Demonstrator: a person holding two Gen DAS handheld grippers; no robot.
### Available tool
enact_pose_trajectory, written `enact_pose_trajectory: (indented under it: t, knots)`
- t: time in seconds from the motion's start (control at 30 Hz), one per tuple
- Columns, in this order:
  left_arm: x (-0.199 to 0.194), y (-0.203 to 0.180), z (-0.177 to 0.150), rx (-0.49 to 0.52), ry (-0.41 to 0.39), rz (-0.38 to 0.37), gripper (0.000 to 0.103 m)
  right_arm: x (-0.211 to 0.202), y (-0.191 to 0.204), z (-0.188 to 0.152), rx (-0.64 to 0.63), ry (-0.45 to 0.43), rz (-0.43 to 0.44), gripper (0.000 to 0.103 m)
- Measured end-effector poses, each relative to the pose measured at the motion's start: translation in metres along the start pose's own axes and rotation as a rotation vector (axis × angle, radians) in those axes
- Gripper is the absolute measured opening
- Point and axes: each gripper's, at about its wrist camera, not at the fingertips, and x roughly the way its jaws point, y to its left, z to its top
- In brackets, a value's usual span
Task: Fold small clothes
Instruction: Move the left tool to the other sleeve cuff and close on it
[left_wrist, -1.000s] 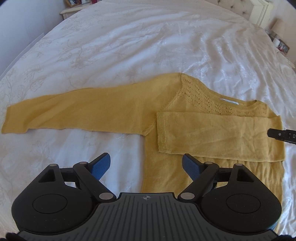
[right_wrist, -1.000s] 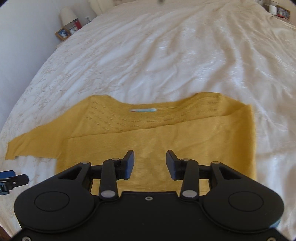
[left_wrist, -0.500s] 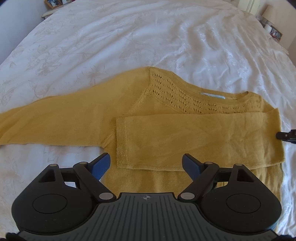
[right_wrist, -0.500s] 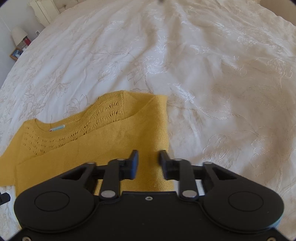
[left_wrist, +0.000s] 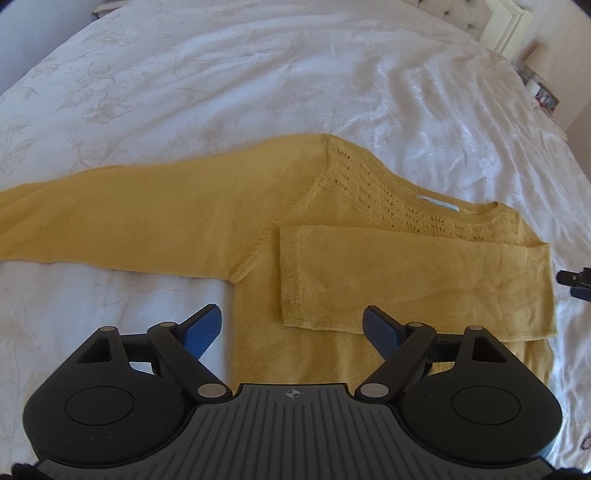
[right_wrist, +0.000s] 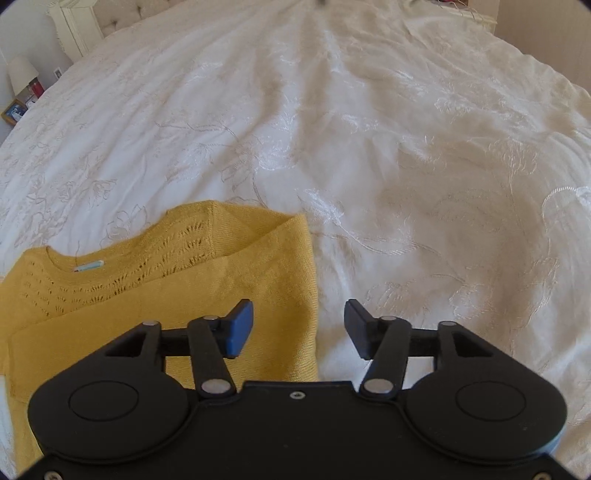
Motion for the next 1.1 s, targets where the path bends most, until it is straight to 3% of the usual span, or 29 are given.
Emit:
enact_pose_trajectory:
  t: [0.07,0.17,0.37,0.67,0.87,1.1]
  knots:
    - [-0.007,0.017,-0.001,-0.009,-0.031,0.039,0.084,-0.013,0.011,-0.002,-0.029,-0.029,0.007,0.064]
    - [-0.016,0.049,-0.002,-0.053,-0.050,0.083,0.084,-0.034,0.033,-0.009,-0.068,-0.061,0.078,0.079]
    - [-0.033,0.122,-0.002,-0.143,-0.056,0.161,0.084,-0.053,0.089,-0.029,-0.131,-0.049,0.210,0.081]
    - [-0.048,0.223,0.012,-0.194,-0.084,0.270,0.084,-0.059,0.181,-0.058,-0.223,0.025,0.356,0.083]
    - [-0.038,0.279,0.013,-0.270,-0.071,0.277,0.084,-0.063,0.231,-0.063,-0.302,0.066,0.403,0.083]
    - [-0.014,0.314,0.010,-0.308,-0.036,0.251,0.085,-0.062,0.270,-0.057,-0.357,0.094,0.429,0.084]
